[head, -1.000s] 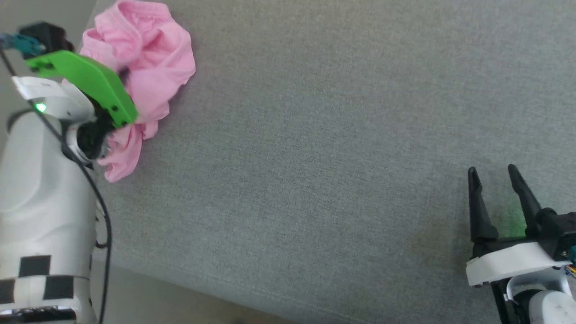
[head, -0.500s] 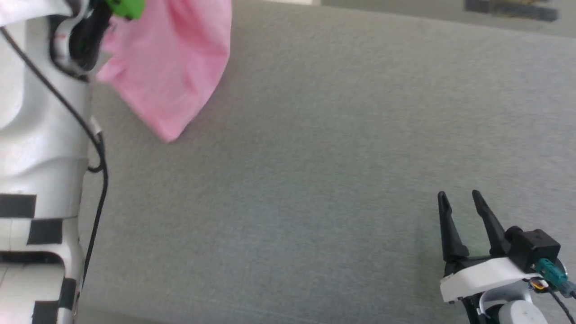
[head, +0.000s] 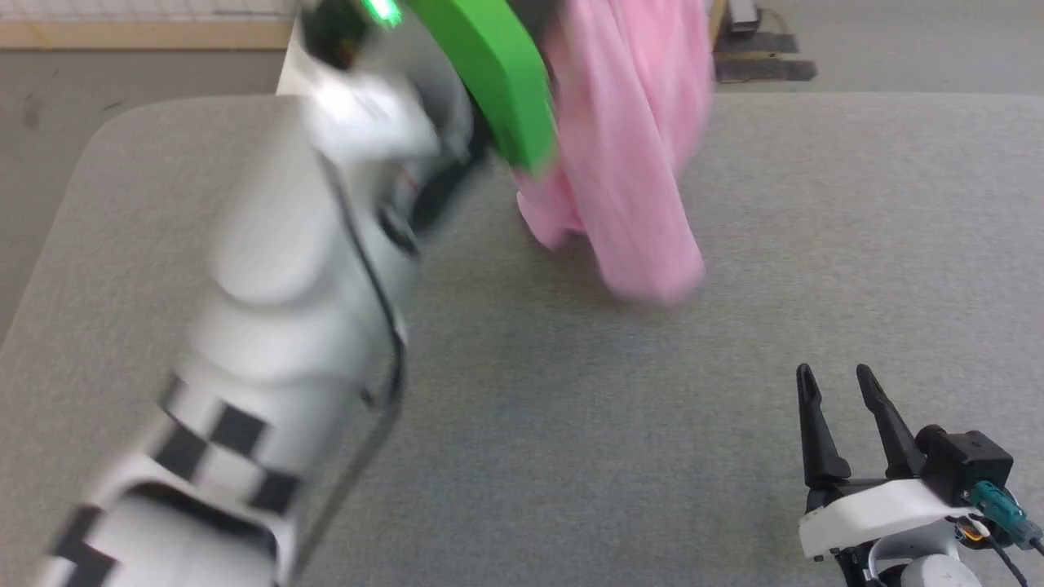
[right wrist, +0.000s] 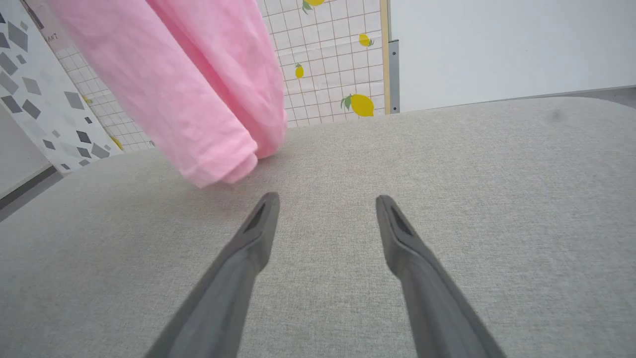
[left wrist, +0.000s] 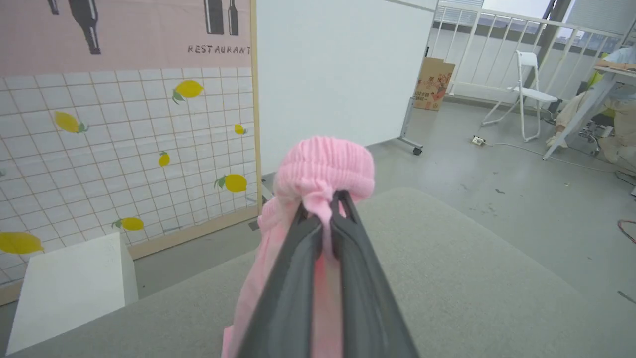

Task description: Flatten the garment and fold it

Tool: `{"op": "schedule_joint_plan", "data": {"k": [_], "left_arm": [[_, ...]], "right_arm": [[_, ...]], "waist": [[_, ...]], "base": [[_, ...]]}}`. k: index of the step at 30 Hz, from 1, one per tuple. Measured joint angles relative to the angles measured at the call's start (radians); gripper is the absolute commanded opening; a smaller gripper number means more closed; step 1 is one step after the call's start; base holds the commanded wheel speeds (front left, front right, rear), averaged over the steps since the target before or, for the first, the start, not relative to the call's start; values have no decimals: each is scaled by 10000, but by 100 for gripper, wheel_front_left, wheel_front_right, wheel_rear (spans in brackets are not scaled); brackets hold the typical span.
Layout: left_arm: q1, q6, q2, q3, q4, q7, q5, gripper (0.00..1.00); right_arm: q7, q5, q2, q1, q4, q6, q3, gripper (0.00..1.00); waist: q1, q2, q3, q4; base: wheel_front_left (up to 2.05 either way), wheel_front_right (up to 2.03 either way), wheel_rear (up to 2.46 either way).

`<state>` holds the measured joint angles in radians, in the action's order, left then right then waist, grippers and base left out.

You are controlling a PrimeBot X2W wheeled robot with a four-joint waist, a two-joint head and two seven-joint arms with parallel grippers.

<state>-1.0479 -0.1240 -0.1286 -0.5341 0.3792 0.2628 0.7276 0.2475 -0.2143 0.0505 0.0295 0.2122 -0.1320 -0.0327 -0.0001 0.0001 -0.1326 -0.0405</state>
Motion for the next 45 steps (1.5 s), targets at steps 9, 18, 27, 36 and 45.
{"op": "schedule_joint_plan", "data": {"k": [9,18,27,36,45], "left_arm": [[3234,-2,407,-3189,1156,1110,767,0],[4906,-2,504,-3810,1852,2504,2876,100],[4256,13,291,-1191,813,522,4357,100],[4451,1064,-1662,499,267,-4364,2061,100],[7237,2940,-2372,1626,-1848,-5204,-1264,100]], "right_arm": [[42,0,2,-4,115,0,-8,100],[56,0,2,-67,161,0,-63,100],[81,2,-4,-125,267,0,-144,100],[-320,-84,-2,-169,339,0,-107,100],[-907,-205,-2,-168,326,0,-25,100]], "waist": [[0,0,175,-360],[0,0,246,-145],[0,0,736,257],[0,0,1240,577],[0,0,1194,664]], "base": [[0,0,0],[0,0,0],[0,0,0],[0,0,0],[0,0,0]]}}
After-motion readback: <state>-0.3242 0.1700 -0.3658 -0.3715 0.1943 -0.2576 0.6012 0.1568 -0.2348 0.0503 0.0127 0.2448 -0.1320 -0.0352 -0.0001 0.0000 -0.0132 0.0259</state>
